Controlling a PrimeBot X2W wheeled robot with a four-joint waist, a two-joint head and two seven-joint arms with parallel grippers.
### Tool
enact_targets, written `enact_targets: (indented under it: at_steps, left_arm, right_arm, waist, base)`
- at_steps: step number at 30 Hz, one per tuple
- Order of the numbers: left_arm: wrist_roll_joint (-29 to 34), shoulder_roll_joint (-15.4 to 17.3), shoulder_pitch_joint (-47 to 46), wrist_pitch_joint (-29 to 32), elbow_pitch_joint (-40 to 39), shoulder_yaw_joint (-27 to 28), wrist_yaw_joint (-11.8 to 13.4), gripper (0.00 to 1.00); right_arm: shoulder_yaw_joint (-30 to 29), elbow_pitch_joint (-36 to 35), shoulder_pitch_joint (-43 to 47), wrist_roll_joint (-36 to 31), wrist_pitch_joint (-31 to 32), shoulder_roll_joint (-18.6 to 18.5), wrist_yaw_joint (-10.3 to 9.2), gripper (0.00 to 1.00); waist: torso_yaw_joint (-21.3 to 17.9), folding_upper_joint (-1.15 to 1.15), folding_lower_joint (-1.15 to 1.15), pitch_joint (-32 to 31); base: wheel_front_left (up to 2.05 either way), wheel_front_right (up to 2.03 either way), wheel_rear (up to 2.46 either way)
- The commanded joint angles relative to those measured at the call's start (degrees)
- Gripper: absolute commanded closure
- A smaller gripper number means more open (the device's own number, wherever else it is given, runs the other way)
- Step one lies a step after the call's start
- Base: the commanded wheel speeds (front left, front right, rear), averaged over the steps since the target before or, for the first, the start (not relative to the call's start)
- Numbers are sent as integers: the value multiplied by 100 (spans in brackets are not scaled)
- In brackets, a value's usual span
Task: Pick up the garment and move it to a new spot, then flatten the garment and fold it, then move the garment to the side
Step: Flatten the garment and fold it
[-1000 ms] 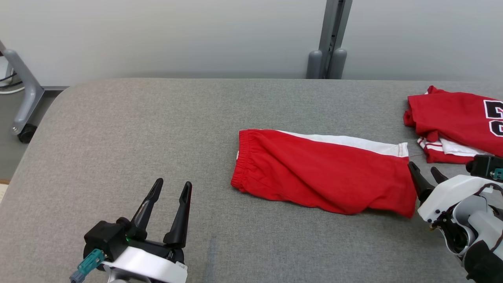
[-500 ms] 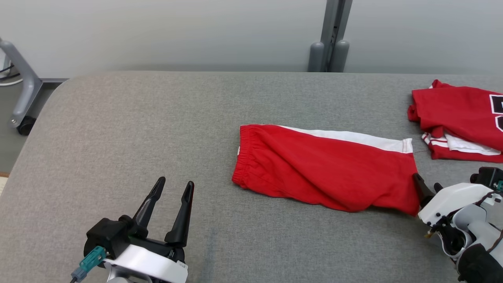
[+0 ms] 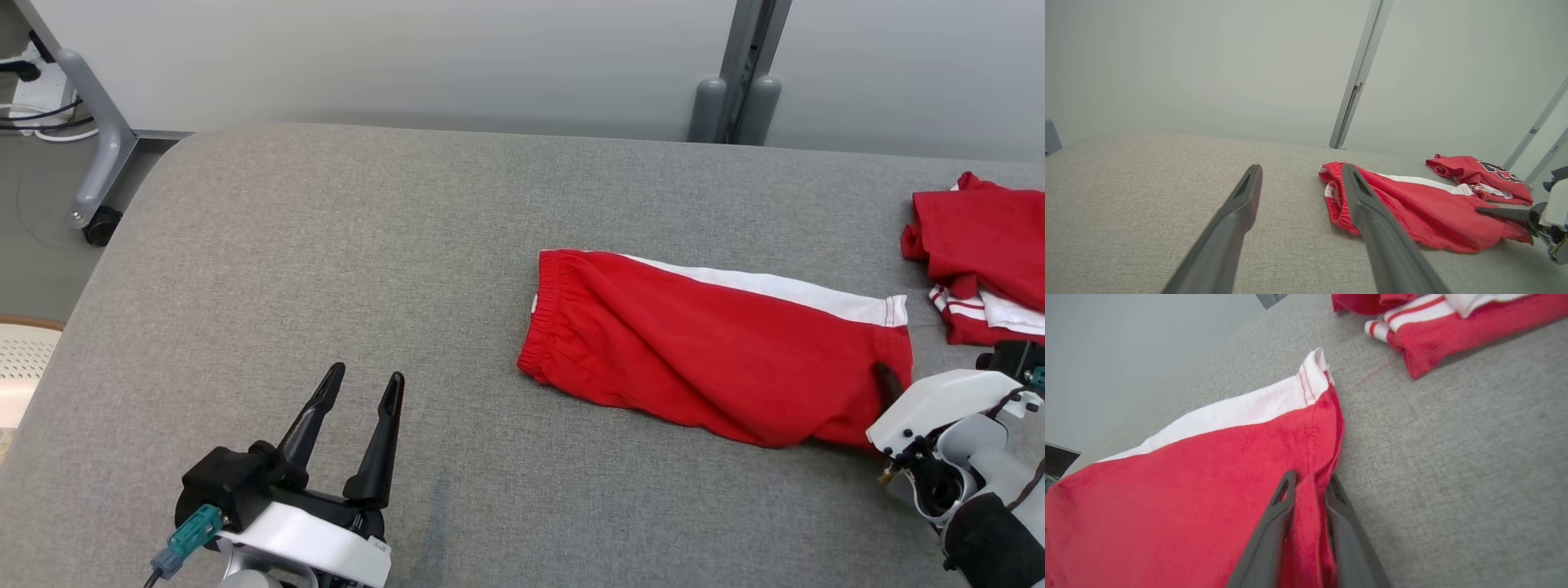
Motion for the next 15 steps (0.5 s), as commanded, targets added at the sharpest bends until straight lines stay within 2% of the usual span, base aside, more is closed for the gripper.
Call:
enact_targets:
  at_steps: [1, 8, 15]
  left_arm:
    - [0, 4, -64, -22, 5, 4, 4, 0]
    - [-1, -19, -31, -31, 53, -33, 11, 0]
    - [-13, -43, 58, -33, 89, -108, 24, 0]
  right_arm:
    - [-14, -13, -30, -21, -88, -27, 1, 100]
    - [-65, -257, -35, -112, -567, -130, 1, 100]
    - [-81, -730, -151, -367, -703, -270, 1, 100]
  waist:
    - [6, 0, 0, -5]
    - [47, 0, 0, -98]
    - [185, 0, 0, -242]
  base:
    - [0, 0, 0]
    - [0, 0, 0]
    - [0, 0, 0]
